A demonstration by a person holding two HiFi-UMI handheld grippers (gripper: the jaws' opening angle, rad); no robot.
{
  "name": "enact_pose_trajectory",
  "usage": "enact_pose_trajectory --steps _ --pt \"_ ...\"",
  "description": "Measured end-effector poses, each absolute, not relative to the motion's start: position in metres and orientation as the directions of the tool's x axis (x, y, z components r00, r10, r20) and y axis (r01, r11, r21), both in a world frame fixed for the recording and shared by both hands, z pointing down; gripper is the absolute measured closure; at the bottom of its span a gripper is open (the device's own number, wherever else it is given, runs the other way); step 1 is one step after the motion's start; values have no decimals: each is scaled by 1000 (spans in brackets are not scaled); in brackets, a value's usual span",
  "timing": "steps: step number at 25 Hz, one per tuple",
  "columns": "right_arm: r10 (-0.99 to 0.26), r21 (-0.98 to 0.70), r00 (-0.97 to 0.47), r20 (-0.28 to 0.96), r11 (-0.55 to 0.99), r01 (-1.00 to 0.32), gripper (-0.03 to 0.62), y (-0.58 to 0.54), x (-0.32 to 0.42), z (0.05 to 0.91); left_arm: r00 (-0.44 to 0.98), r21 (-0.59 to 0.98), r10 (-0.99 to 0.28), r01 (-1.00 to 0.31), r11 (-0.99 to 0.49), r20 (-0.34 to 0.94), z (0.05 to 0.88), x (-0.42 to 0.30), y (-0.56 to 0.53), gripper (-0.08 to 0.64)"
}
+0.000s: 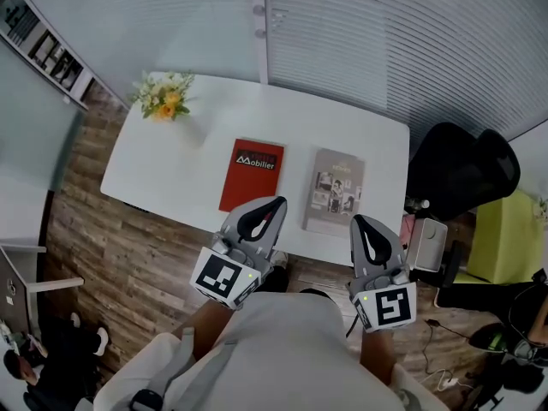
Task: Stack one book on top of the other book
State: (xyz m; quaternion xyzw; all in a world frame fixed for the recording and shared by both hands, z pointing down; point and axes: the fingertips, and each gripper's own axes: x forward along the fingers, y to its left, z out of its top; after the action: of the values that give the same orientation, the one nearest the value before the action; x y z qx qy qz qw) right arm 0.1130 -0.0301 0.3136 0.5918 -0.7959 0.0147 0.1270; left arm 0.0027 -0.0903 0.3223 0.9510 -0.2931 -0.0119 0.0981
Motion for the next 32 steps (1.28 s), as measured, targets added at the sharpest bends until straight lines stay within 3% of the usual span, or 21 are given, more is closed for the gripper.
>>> enact_pose_trajectory --steps 32 --pt "-936 91 -267 231 294 -952 588 -57 215 328 850 182 -522 -526 -831 73 335 112 -113 552"
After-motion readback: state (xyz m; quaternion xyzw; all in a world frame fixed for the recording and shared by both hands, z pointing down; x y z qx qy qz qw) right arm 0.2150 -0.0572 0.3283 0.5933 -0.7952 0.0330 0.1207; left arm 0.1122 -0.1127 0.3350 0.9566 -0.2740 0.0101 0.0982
